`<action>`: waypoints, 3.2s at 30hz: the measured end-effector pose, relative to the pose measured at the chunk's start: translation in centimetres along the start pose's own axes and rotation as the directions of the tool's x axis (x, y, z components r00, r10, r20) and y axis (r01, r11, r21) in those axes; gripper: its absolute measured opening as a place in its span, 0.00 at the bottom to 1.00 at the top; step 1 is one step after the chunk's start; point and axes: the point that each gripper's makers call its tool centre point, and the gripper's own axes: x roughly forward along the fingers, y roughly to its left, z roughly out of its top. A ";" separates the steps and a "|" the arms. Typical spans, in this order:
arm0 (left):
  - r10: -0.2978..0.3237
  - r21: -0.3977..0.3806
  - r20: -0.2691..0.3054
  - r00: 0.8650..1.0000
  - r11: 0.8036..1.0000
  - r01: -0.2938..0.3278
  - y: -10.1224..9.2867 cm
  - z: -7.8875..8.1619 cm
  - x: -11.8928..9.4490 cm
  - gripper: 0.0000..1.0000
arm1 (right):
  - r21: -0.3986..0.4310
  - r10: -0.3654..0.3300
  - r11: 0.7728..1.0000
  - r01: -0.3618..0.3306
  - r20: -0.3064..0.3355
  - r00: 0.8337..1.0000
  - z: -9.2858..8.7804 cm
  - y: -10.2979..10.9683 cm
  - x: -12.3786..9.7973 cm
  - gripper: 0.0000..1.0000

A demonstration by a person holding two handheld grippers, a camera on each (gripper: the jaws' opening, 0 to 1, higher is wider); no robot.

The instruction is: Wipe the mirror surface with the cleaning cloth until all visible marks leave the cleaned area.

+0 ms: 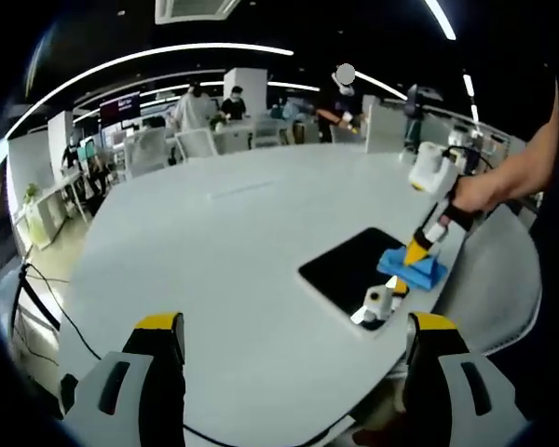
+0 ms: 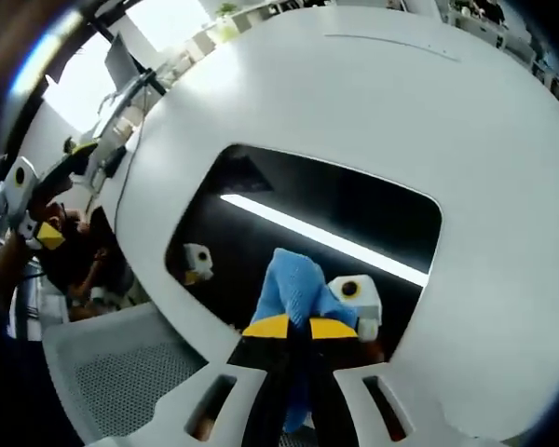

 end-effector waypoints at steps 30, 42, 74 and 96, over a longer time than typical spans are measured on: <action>0.046 -0.036 0.076 0.996 0.998 -0.043 0.8 1.8 0.1 0.99 | 0.001 0.019 1.000 -0.019 -0.009 1.000 -1.4 -2.3 -1.2 0.00; 0.040 -0.038 0.071 0.997 0.999 -0.038 0.5 1.7 0.5 0.99 | 0.045 0.014 0.999 -0.013 -0.026 1.000 -1.8 -3.8 -1.7 0.00; 0.050 -0.053 0.046 0.998 0.997 -0.048 0.1 1.0 0.6 0.99 | 0.030 -0.020 0.999 0.020 -0.016 1.000 2.0 -7.1 -1.3 0.00; 0.095 -0.072 0.005 0.995 0.993 -0.094 -0.3 0.2 -0.5 0.99 | -0.027 -0.011 1.000 0.010 -0.010 1.000 6.7 -9.6 -0.4 0.00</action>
